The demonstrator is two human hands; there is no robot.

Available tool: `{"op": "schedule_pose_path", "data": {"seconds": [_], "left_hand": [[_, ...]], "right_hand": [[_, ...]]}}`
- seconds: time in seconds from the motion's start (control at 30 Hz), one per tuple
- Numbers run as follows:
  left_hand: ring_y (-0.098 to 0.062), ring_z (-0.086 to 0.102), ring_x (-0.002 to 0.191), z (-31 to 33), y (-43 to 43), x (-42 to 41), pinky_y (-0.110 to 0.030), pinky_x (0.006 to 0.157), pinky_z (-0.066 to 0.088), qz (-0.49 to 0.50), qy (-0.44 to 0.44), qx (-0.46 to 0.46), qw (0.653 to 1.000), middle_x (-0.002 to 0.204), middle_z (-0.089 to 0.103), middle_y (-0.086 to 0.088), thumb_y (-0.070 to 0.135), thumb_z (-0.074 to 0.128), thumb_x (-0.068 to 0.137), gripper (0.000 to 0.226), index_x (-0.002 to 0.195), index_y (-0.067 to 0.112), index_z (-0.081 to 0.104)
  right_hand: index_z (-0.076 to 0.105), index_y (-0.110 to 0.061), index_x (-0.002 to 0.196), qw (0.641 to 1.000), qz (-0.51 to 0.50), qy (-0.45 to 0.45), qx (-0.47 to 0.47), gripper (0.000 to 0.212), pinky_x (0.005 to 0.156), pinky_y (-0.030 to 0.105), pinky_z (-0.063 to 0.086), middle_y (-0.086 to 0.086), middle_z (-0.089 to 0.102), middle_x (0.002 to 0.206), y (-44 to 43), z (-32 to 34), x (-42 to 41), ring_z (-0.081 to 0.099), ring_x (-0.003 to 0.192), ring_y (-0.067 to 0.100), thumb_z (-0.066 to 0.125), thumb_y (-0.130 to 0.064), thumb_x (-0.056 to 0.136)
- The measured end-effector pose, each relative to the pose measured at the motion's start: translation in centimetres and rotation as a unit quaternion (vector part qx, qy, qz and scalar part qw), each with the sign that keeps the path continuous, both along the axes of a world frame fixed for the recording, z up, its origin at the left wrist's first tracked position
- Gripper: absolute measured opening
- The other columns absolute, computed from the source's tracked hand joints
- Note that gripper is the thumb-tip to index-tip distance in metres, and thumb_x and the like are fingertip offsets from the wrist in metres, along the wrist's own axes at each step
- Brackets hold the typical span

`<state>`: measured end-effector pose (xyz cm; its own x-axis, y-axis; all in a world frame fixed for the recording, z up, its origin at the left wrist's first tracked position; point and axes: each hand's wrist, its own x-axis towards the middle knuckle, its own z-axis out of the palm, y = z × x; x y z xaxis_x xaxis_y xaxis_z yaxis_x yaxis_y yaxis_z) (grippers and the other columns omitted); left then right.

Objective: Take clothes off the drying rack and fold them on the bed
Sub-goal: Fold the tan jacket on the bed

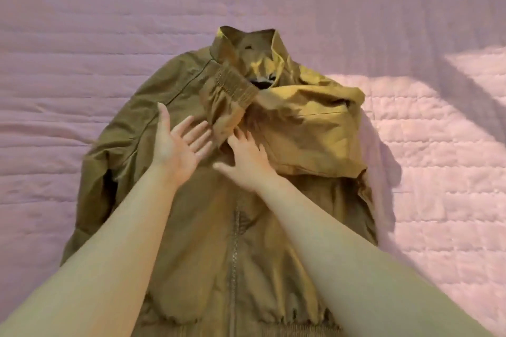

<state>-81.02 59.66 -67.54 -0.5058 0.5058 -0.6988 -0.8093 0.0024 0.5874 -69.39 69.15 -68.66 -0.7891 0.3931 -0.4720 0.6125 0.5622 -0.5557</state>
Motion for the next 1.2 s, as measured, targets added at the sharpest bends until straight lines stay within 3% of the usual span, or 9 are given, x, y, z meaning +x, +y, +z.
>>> {"op": "schedule_pose_path", "data": {"seconds": [0.1, 0.23, 0.37, 0.47, 0.57, 0.67, 0.83, 1.03, 1.2], "left_hand": [[-0.028, 0.041, 0.135, -2.3, -2.1, -1.5, -0.049, 0.111, 0.035, -0.119, 0.045, -0.108, 0.986, 0.149, 0.039, -0.009, 0.06, 0.068, 0.075, 0.095, 0.151, 0.024, 0.023], [-0.02, 0.039, 0.135, -5.2, -2.3, -1.2, -0.041, 0.112, 0.035, -0.292, 0.147, -0.238, 0.914, 0.153, 0.033, -0.003, 0.044, 0.09, 0.056, 0.127, 0.153, 0.027, 0.01], [-0.02, 0.042, 0.132, -7.0, -1.1, -0.1, -0.038, 0.11, 0.037, -0.264, 0.243, -0.269, 0.894, 0.147, 0.04, -0.005, 0.027, 0.089, 0.065, 0.119, 0.153, 0.022, 0.009], [-0.023, 0.04, 0.135, -7.8, 0.8, 0.3, -0.04, 0.111, 0.037, -0.233, 0.268, -0.281, 0.891, 0.15, 0.036, -0.007, 0.023, 0.087, 0.068, 0.113, 0.152, 0.022, 0.011], [-0.028, 0.048, 0.126, -8.3, 2.4, 0.0, -0.038, 0.103, 0.043, -0.196, 0.228, -0.305, 0.904, 0.141, 0.046, -0.009, 0.013, 0.07, 0.084, 0.078, 0.149, 0.014, 0.026], [-0.027, 0.054, 0.109, -8.0, 2.8, -0.9, -0.035, 0.094, 0.045, -0.059, 0.141, -0.278, 0.948, 0.116, 0.059, -0.008, 0.008, 0.044, 0.093, 0.043, 0.136, 0.008, 0.048], [-0.023, 0.054, 0.118, -6.2, 0.4, -7.1, -0.039, 0.104, 0.045, 0.142, 0.14, -0.244, 0.949, 0.136, 0.053, -0.003, 0.014, 0.032, 0.098, 0.047, 0.142, 0.024, 0.042], [-0.024, 0.058, 0.112, -7.6, -5.6, -10.7, -0.038, 0.101, 0.048, 0.202, 0.178, -0.345, 0.899, 0.128, 0.059, -0.008, 0.013, 0.036, 0.092, 0.043, 0.132, 0.018, 0.053], [-0.02, 0.062, 0.102, -8.8, -7.9, -9.8, -0.037, 0.093, 0.051, 0.069, 0.165, -0.335, 0.925, 0.114, 0.065, -0.004, 0.027, 0.073, 0.081, 0.031, 0.108, 0.019, 0.062]], "right_hand": [[0.007, -0.026, 0.155, 0.992, 0.014, -0.113, -0.046, 0.081, 0.118, 0.05, 0.007, -0.001, 0.0, 0.163, -1.8, -3.8, 1.0, 0.0, 0.149, 0.025, 0.056, -0.042, 0.093], [0.03, -0.017, 0.15, 0.995, -0.074, -0.067, -0.024, 0.063, 0.119, 0.036, 0.018, 0.003, 0.018, 0.16, -1.6, -5.2, 3.3, 0.016, 0.147, 0.019, 0.055, -0.03, 0.094], [0.055, -0.016, 0.131, 0.983, -0.179, 0.035, -0.034, 0.039, 0.099, 0.014, 0.028, 0.0, 0.051, 0.136, -0.9, -4.5, 4.0, 0.045, 0.126, 0.012, 0.056, -0.015, 0.092], [0.065, -0.019, 0.105, 0.949, -0.313, 0.039, -0.003, 0.019, 0.08, 0.017, 0.036, -0.005, 0.062, 0.104, 0.3, -3.9, 4.8, 0.055, 0.093, 0.008, 0.053, -0.014, 0.091], [0.061, -0.01, 0.086, 0.794, -0.581, -0.036, -0.174, 0.016, 0.077, 0.033, 0.051, 0.007, 0.067, 0.092, 1.7, -3.8, 6.3, 0.062, 0.082, 0.02, 0.055, -0.023, 0.091], [0.052, -0.005, 0.109, 0.616, -0.69, -0.036, -0.377, 0.038, 0.083, 0.034, 0.055, 0.018, 0.063, 0.109, 2.3, -3.8, 8.3, 0.064, 0.098, 0.027, 0.066, -0.033, 0.088], [0.051, -0.009, 0.124, 0.405, -0.752, 0.24, -0.461, 0.038, 0.1, 0.031, 0.045, 0.012, 0.057, 0.122, 3.5, -2.5, 8.7, 0.053, 0.121, 0.022, 0.066, -0.017, 0.089], [0.056, -0.005, 0.098, 0.559, -0.655, 0.004, -0.508, 0.015, 0.065, 0.026, 0.058, 0.015, 0.068, 0.092, -0.5, -3.6, 6.2, 0.066, 0.083, 0.023, 0.055, -0.019, 0.097], [0.056, -0.007, 0.111, 0.512, -0.659, 0.086, -0.544, 0.019, 0.074, 0.025, 0.054, 0.008, 0.069, 0.103, -1.5, -3.7, 4.7, 0.066, 0.094, 0.021, 0.052, -0.021, 0.099]]}}
